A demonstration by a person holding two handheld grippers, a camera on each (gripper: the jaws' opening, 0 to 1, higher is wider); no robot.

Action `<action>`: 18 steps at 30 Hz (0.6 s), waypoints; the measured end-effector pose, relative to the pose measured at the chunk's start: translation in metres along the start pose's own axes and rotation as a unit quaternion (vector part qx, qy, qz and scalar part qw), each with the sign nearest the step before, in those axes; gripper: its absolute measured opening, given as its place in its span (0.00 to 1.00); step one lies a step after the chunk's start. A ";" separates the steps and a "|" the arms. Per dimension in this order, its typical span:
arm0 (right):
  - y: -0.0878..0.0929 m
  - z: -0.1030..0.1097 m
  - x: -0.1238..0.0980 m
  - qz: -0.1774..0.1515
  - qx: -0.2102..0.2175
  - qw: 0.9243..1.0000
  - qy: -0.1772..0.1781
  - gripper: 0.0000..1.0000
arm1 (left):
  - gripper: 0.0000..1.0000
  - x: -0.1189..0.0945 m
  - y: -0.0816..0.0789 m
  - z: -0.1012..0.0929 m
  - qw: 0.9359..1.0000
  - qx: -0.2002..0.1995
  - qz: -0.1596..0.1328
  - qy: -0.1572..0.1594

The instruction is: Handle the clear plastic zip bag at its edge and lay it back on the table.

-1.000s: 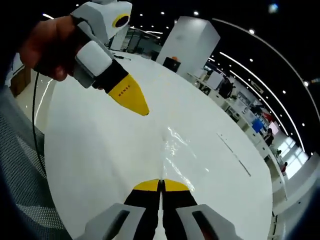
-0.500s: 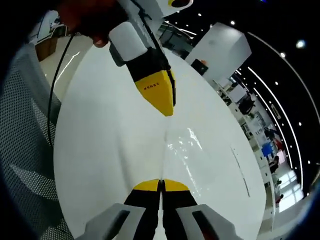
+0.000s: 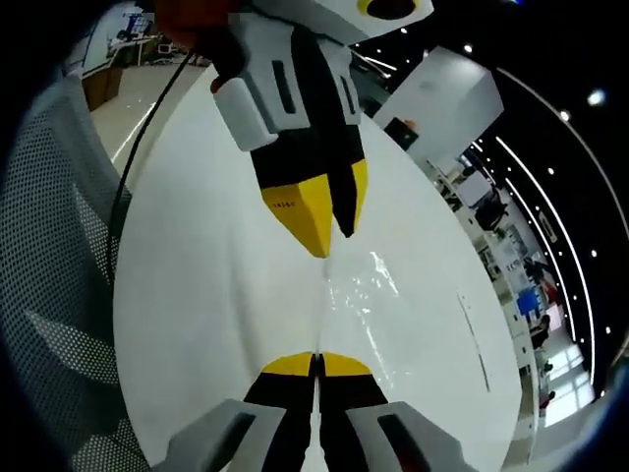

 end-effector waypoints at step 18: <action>0.003 -0.005 0.000 -0.003 0.022 1.000 0.003 0.02 | 0.00 0.004 0.015 -0.010 0.998 0.034 0.039 0.037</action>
Point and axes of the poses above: the point that each gripper's makers call its tool centre point, and the gripper's own axes: x roughly forward along the fingers, z roughly to its left, y roughly out of its underside, the point moved 3 cm from there along -x, roughly backward along the fingers, and after that the axes turned 1 degree about y, right-handed, at the moved point
